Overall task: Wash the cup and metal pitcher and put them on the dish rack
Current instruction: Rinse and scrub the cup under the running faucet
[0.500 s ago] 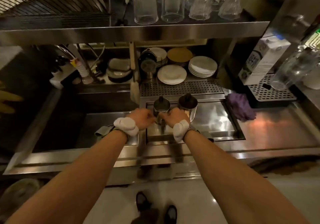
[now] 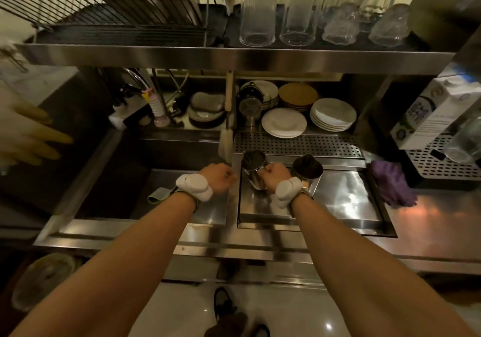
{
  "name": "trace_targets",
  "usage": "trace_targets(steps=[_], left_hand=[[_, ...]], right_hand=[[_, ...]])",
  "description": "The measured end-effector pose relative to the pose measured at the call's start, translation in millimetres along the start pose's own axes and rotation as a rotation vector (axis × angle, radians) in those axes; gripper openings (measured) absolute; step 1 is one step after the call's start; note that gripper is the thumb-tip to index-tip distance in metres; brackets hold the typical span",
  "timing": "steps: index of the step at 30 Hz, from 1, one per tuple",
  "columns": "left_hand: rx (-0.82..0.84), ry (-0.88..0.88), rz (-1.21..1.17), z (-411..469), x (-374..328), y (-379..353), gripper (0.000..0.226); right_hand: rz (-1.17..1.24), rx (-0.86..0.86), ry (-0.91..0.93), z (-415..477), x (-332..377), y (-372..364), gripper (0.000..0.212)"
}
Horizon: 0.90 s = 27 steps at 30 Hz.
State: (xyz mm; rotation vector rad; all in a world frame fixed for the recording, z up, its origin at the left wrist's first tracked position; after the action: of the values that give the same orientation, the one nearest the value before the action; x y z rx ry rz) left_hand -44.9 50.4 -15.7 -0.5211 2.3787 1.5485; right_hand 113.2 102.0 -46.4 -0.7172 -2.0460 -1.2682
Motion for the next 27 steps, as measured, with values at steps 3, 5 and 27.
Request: trace_targets(steps=[3,5,27], left_hand=[[-0.013,0.005,0.030,-5.1,5.1,13.2,0.035],[-0.022,0.023,0.065,-9.4,10.0,24.7,0.035],[-0.265,0.150,0.033,16.9,213.7,164.0,0.034]], right_hand=[[0.058,-0.027,0.028,1.2,19.9,6.2,0.037],[0.101,-0.034,0.029,2.1,36.8,10.5,0.034],[-0.053,0.058,0.041,85.9,178.1,-140.0,0.042]])
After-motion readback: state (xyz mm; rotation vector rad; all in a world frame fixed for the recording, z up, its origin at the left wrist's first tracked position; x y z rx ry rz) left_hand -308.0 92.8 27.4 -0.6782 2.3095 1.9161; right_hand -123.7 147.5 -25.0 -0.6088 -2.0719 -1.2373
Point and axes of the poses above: each hand's wrist, its own z-axis towards the middle knuckle, its own y-axis out of the back of the hand, x = y × z, the point moved 5 cm from there along z, towards the middle knuckle
